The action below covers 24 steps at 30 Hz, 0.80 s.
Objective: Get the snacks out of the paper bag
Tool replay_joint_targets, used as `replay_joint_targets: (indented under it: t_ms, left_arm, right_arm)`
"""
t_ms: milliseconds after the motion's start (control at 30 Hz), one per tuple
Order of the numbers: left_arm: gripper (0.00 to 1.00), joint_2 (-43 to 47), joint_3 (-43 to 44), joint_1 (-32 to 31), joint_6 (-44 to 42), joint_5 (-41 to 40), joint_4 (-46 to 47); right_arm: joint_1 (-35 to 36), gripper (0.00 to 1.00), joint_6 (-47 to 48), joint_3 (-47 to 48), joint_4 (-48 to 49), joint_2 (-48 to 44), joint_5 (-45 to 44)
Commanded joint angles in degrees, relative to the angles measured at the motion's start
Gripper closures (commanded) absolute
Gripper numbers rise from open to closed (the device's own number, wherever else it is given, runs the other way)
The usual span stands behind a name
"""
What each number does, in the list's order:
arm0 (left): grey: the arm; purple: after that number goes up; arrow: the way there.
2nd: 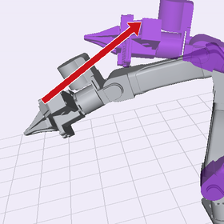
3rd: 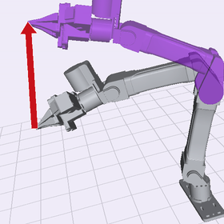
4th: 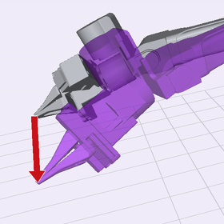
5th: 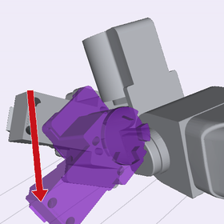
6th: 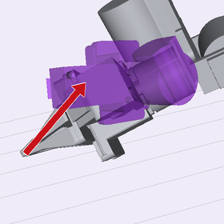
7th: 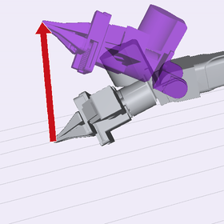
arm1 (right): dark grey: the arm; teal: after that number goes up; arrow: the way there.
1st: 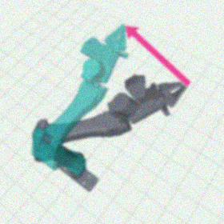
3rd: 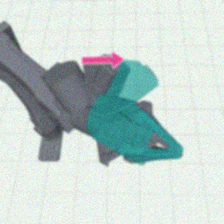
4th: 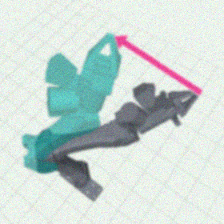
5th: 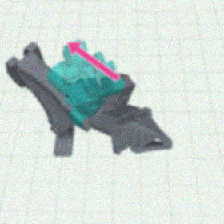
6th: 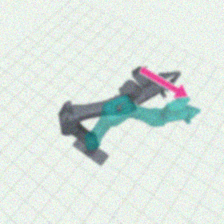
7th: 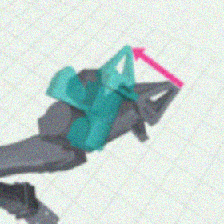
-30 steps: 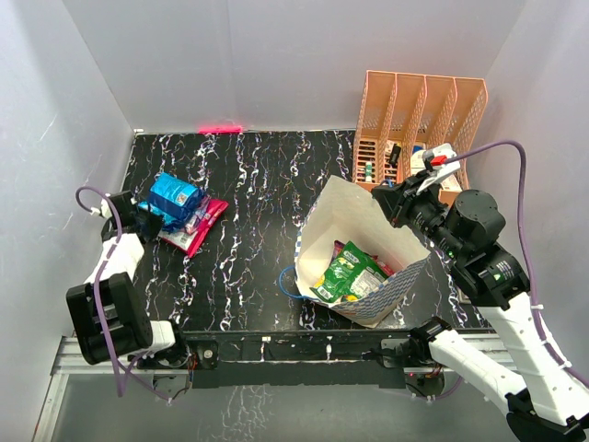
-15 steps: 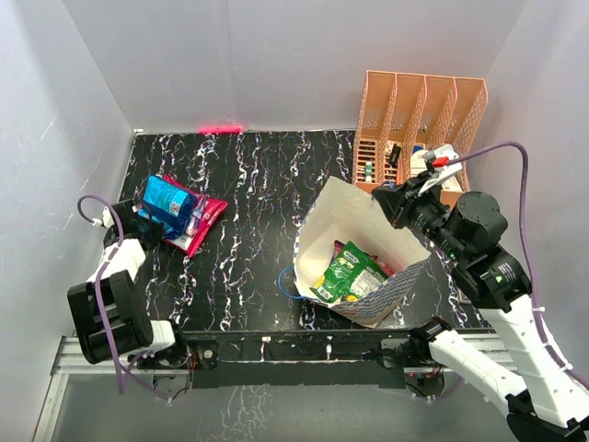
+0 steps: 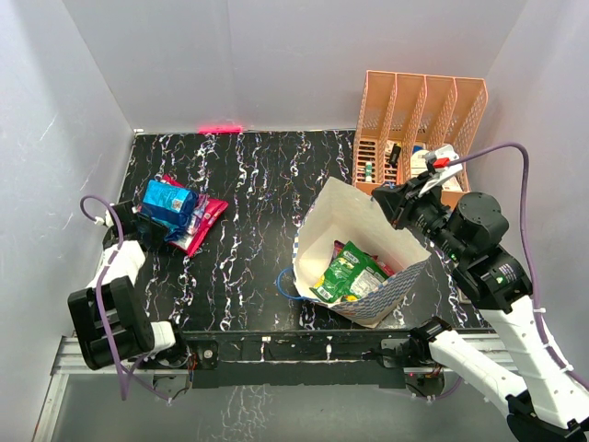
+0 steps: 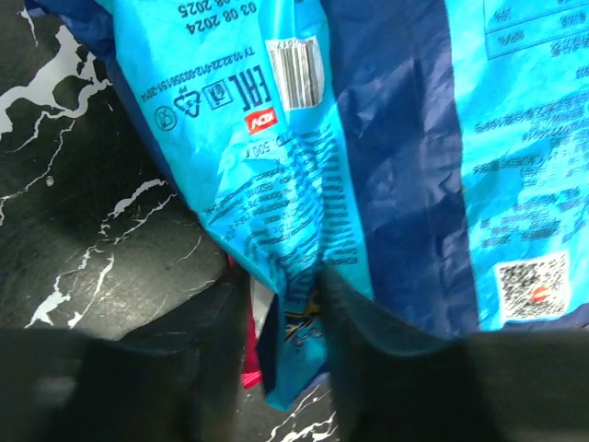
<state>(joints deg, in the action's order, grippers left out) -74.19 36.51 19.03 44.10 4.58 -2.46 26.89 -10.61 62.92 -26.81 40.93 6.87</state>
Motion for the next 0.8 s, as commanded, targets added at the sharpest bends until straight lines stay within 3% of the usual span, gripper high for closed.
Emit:
replay_joint_targets:
  t_ms: [0,67,300,567,767]
  left_arm:
    - [0.58,2.98,0.22,0.05,-1.05,0.17,-4.37]
    - [0.49,4.57,0.15,0.05,-1.91,-0.35,-5.07]
    - [0.33,9.54,2.17,0.06,-2.97,-2.35,-10.13]
    - [0.24,13.31,5.71,0.02,-4.35,-5.49,-13.72]
    - [0.22,14.58,11.80,-0.74,-10.39,-2.33,-13.44]
  right_arm:
    - [0.05,0.92,-0.18,0.59,2.43,-1.01,0.31]
    - [0.08,0.92,-0.22,0.42,2.40,-1.19,0.26]
    - [0.09,0.92,-0.18,0.45,2.59,-0.68,0.86]
    - [0.04,0.92,-0.02,0.54,2.52,-0.76,0.81]
    - [0.04,0.92,0.02,0.53,2.73,-0.32,0.99]
